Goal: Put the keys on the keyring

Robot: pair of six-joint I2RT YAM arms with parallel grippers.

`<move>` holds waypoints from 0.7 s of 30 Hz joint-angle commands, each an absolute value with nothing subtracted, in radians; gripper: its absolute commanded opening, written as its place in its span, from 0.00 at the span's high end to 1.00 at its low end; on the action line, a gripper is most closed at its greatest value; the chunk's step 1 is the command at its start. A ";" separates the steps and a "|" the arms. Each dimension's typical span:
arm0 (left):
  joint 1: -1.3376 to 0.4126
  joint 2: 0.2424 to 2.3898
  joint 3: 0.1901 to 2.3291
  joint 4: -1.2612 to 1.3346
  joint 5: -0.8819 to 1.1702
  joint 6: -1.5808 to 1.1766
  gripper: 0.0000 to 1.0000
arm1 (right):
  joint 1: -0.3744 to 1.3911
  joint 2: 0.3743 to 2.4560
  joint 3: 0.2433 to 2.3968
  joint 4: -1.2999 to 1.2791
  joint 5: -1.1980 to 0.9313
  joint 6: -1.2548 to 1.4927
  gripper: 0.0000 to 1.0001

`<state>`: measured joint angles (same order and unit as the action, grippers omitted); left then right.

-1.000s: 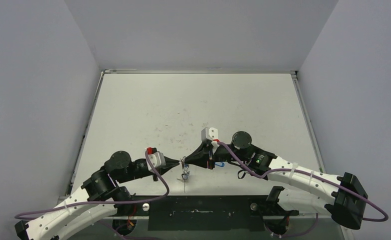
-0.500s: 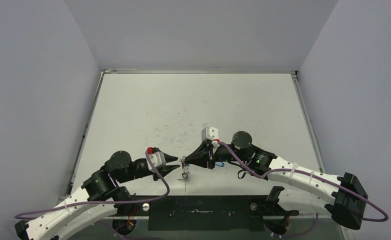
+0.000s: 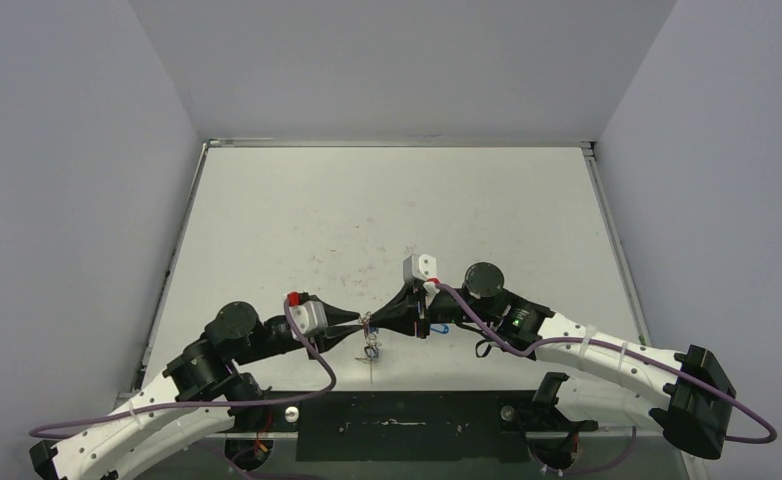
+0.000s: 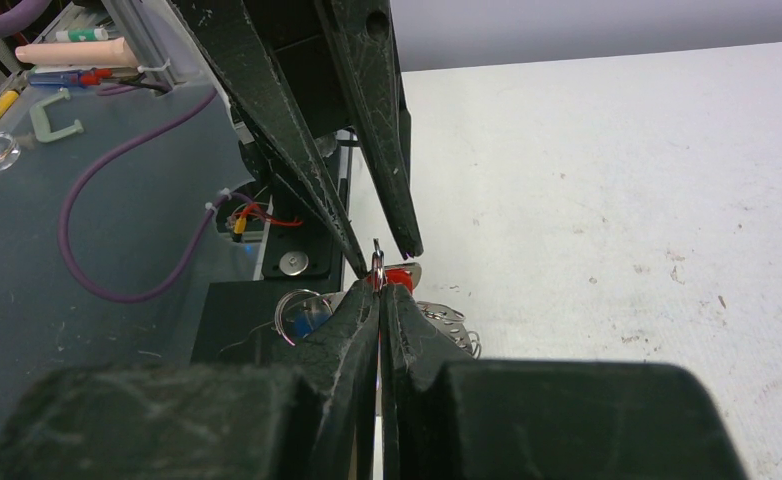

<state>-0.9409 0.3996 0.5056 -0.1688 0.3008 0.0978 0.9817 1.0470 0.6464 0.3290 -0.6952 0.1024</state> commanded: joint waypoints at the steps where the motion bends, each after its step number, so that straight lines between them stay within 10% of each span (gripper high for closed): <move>1: -0.943 0.420 0.536 -0.096 0.334 0.083 0.80 | 0.981 1.020 0.661 0.412 -0.706 0.100 1.00; 7: -0.944 0.414 0.538 -0.131 0.333 0.097 1.00 | 0.981 1.016 0.661 0.409 -0.703 0.100 1.00; 21: -0.943 0.402 0.537 -0.287 0.277 0.134 1.00 | 0.981 1.015 0.658 0.449 -0.710 0.120 1.00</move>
